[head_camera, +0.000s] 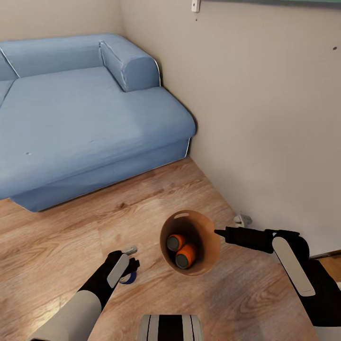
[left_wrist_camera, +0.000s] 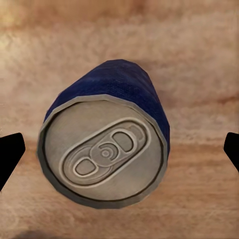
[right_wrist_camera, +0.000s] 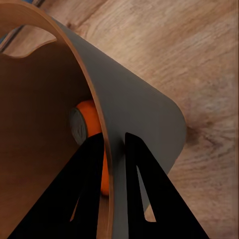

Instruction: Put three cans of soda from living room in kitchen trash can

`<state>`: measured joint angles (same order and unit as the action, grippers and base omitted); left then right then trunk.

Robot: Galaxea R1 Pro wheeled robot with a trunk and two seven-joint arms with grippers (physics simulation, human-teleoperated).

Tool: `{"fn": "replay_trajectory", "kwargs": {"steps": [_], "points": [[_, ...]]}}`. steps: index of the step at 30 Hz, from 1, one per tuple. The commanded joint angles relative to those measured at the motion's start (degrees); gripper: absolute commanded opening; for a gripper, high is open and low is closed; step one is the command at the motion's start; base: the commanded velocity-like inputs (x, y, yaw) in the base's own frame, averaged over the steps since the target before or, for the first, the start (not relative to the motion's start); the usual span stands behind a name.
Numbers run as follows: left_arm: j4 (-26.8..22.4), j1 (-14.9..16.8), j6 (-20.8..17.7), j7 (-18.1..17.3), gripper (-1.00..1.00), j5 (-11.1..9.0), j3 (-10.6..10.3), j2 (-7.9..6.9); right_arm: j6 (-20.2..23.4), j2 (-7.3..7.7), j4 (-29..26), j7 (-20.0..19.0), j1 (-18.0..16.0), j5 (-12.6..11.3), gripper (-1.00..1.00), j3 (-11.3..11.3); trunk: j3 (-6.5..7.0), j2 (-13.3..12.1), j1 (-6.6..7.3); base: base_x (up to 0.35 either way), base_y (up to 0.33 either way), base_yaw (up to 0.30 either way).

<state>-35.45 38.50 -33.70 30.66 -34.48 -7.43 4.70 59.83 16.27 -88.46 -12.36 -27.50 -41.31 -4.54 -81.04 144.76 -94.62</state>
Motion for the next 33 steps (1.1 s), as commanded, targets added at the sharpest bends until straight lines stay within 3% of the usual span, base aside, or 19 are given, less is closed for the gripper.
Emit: {"fn": "replay_trajectory", "kwargs": {"steps": [1,8,22,23,33], "points": [[-0.01,0.0,0.01,0.0,1.0,0.0,-0.01,-0.03,0.17,-0.01,-0.05,-0.21,-0.01,-2.46,-1.0,-0.03,0.0,0.0,0.01,0.0,0.0,0.0],[0.02,0.0,0.01,0.13,1.0,-0.03,-0.06,-0.28,0.17,-0.01,-0.05,-0.21,-0.01,-2.46,-1.0,-0.03,-0.88,0.06,-0.1,0.0,0.0,0.0],[0.28,-0.36,0.81,-0.18,1.0,0.15,-0.32,-0.43,0.17,-0.01,-0.05,-0.21,-0.01,-2.44,-1.0,-0.03,-0.88,0.06,-0.1,0.0,0.0,0.0],[0.58,-0.4,0.9,-0.28,-1.0,0.15,-0.38,-0.49,0.17,-0.01,-0.05,-0.21,-0.01,-2.45,-1.0,-0.03,-0.88,0.06,-0.1,0.0,0.0,0.0],[0.73,-0.44,0.86,-0.34,-1.0,-0.17,-0.18,-0.52,0.17,0.0,-0.05,-0.21,-0.01,-2.46,-1.0,0.01,-0.88,0.06,-0.1,0.0,0.0,0.0]]}}
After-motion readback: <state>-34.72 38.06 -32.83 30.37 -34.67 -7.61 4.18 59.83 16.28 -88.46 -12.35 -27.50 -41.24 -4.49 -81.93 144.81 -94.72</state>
